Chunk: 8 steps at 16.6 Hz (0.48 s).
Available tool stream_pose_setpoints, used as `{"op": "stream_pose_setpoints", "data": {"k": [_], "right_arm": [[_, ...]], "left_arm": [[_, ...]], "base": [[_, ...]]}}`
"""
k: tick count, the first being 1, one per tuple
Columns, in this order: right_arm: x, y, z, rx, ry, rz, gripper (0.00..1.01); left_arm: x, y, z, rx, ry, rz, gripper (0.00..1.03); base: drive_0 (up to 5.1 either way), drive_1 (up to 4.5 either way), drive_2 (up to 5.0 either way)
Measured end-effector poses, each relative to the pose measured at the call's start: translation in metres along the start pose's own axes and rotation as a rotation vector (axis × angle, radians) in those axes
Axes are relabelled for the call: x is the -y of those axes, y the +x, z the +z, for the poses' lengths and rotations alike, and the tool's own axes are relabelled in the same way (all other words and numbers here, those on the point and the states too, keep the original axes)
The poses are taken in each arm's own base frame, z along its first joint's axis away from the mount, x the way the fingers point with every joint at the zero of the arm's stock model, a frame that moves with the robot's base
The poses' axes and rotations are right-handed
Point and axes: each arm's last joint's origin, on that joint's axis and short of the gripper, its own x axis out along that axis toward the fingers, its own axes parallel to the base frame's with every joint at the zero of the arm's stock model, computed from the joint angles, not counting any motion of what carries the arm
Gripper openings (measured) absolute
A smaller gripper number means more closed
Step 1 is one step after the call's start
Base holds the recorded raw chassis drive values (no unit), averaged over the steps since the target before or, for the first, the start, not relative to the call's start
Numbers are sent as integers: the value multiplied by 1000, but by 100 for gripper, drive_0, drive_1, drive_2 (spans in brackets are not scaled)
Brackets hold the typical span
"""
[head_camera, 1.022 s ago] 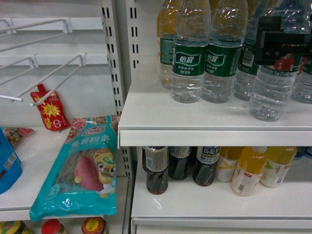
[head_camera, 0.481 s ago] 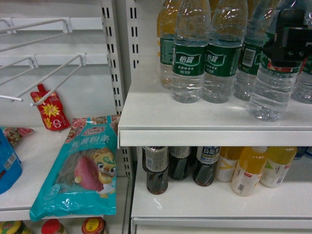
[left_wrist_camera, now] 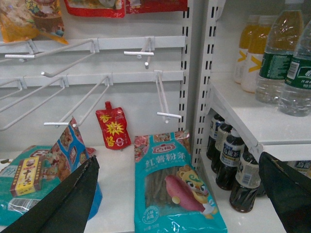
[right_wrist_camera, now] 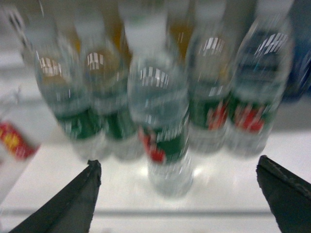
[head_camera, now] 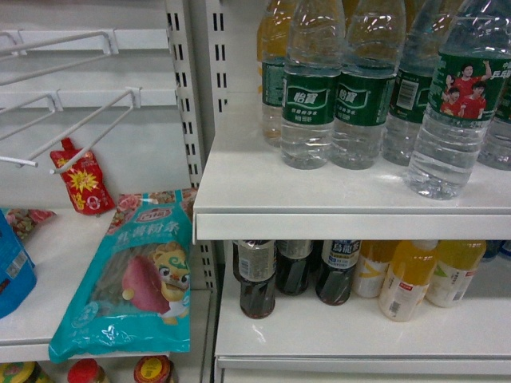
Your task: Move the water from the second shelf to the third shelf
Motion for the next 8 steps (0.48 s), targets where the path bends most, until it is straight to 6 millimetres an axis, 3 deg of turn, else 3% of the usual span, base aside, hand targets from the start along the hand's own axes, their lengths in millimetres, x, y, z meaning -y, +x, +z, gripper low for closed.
{"op": "stream_pose_setpoints", "data": {"k": [1,5,8], "right_arm": [[2,-19,1,174,-44,-57,86],[26,-87,-41,201,-110,-118,36],[25,-98,-57,234,-129,-95,2]], "left_arm": [[0,0,0,0,0,0,98],[0,0,0,0,0,0,98],[0,0,0,0,0,0,98]], "base": [[0,0,0],[0,0,0],[0,0,0]]}}
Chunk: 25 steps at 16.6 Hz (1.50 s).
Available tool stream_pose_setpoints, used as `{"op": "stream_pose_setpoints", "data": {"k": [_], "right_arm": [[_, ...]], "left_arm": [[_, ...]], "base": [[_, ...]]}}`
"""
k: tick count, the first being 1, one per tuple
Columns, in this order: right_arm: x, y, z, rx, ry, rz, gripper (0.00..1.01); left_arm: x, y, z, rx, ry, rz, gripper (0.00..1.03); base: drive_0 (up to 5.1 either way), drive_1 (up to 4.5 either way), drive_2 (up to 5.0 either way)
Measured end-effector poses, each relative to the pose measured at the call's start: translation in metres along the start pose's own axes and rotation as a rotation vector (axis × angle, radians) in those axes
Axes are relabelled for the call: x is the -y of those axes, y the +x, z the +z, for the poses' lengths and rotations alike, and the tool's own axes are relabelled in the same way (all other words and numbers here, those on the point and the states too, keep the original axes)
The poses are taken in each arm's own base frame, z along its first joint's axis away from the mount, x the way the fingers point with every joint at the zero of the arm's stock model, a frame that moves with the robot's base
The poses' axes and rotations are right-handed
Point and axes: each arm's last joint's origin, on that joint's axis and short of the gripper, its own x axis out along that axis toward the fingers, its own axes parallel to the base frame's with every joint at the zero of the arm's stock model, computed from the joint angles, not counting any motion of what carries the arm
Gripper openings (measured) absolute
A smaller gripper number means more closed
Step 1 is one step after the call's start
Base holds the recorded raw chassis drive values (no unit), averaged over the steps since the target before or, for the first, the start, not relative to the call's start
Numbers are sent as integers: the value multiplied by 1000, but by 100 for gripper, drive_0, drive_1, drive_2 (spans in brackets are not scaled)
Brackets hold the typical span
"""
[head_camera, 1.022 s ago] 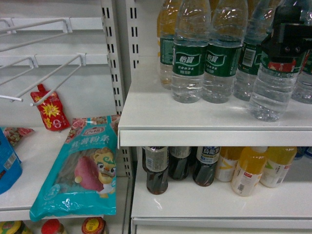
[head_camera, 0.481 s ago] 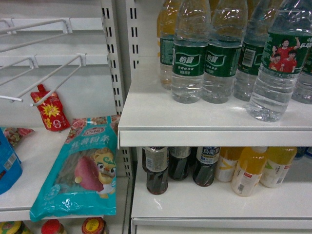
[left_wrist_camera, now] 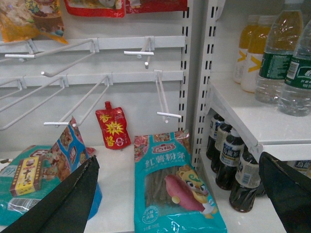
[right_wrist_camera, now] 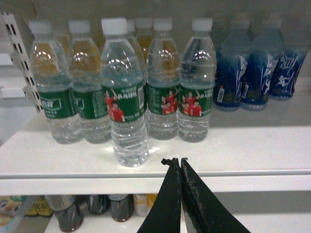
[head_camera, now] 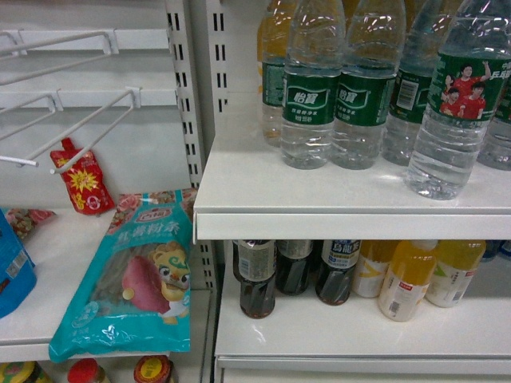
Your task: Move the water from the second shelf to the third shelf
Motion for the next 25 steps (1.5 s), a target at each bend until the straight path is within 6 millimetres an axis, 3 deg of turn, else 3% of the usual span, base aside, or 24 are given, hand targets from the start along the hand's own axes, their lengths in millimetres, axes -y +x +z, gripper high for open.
{"op": "stream_pose_setpoints", "data": {"k": [2,12,18,20,25], "right_arm": [[0,-6,-14,-19,1,0,2],[0,-27,-39,16,1,0,2],[0,-31,-40,9,1,0,2],[0,-42,-42,17,1,0,2],[0,-42,-43,1,1,0,5]], "left_arm": [[0,0,0,0,0,0,98],[0,0,0,0,0,0,98],[0,0,0,0,0,0,98],[0,0,0,0,0,0,98],[0,0,0,0,0,0,98]], "base": [[0,0,0],[0,0,0],[0,0,0],[0,0,0],[0,0,0]]}}
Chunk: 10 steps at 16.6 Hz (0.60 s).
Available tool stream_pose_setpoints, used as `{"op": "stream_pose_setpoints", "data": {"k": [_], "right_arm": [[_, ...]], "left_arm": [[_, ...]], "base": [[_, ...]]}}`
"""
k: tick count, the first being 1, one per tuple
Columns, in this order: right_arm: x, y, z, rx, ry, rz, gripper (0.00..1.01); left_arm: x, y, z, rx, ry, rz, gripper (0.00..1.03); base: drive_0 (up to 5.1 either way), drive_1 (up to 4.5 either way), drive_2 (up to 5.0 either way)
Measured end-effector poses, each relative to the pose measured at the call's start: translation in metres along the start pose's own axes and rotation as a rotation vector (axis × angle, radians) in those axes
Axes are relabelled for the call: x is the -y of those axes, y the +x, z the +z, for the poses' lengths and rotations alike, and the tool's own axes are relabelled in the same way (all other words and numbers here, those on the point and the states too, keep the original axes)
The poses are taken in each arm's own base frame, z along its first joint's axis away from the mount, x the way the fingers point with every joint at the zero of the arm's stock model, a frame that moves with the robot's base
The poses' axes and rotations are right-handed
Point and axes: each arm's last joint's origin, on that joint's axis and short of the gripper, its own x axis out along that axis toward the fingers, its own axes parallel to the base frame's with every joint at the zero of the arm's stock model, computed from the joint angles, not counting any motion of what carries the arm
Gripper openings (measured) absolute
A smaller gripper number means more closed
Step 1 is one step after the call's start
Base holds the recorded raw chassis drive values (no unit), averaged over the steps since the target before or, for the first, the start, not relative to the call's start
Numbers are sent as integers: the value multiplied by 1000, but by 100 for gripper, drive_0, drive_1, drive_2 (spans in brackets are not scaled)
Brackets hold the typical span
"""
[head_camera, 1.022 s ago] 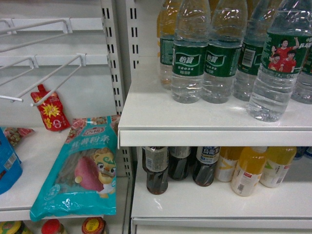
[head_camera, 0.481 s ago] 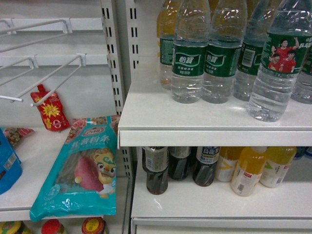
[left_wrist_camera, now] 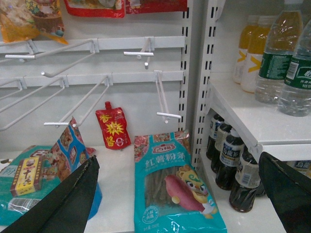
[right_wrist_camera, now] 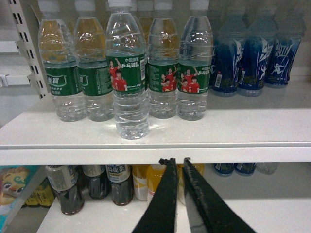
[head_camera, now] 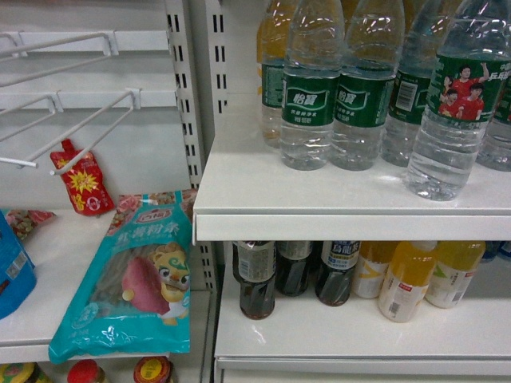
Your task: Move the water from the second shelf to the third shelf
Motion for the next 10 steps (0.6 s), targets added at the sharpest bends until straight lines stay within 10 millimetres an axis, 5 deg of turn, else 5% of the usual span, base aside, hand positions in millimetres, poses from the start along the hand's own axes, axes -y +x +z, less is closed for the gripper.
{"op": "stream_pose_setpoints", "data": {"k": [7,8,10], "right_arm": [[0,0,0,0,0,0,89],[0,0,0,0,0,0,98],[0,0,0,0,0,0,98]], "left_arm": [[0,0,0,0,0,0,98],[0,0,0,0,0,0,98],[0,0,0,0,0,0,98]], "base": [[0,0,0],[0,0,0],[0,0,0]]}}
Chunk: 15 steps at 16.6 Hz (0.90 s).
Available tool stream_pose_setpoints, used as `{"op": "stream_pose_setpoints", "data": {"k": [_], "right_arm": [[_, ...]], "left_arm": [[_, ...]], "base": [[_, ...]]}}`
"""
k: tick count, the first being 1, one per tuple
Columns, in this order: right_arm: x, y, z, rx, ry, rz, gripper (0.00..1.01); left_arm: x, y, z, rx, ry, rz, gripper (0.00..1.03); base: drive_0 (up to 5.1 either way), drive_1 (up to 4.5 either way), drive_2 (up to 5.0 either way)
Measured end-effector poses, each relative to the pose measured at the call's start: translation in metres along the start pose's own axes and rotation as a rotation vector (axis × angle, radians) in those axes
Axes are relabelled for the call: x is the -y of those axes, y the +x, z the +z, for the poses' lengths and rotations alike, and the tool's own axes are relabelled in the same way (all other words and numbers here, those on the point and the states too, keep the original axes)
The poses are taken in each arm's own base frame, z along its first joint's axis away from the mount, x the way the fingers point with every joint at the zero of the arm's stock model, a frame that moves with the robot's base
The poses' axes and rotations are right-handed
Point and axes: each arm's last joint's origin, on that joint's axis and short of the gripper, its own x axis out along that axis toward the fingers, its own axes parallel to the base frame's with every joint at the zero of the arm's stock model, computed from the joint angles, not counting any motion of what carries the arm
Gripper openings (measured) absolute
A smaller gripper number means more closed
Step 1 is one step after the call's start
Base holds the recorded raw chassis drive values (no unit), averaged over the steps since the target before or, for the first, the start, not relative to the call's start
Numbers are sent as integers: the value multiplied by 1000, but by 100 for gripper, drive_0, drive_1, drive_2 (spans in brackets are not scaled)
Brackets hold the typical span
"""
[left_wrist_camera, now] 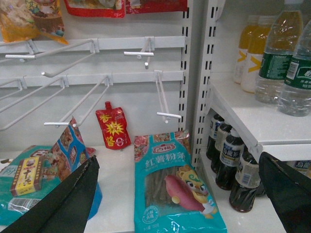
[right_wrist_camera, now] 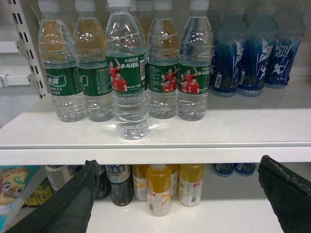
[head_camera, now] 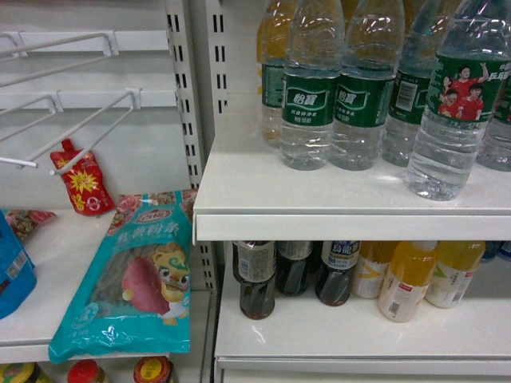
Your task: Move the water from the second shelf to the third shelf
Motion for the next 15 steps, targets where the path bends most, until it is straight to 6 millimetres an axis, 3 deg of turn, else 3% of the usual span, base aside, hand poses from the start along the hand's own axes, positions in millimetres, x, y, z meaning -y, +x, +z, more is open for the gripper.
{"op": "stream_pose_setpoints", "data": {"k": [15], "right_arm": [[0,0,0,0,-1,0,98]], "left_arm": [[0,0,0,0,0,0,98]], "base": [[0,0,0]]}}
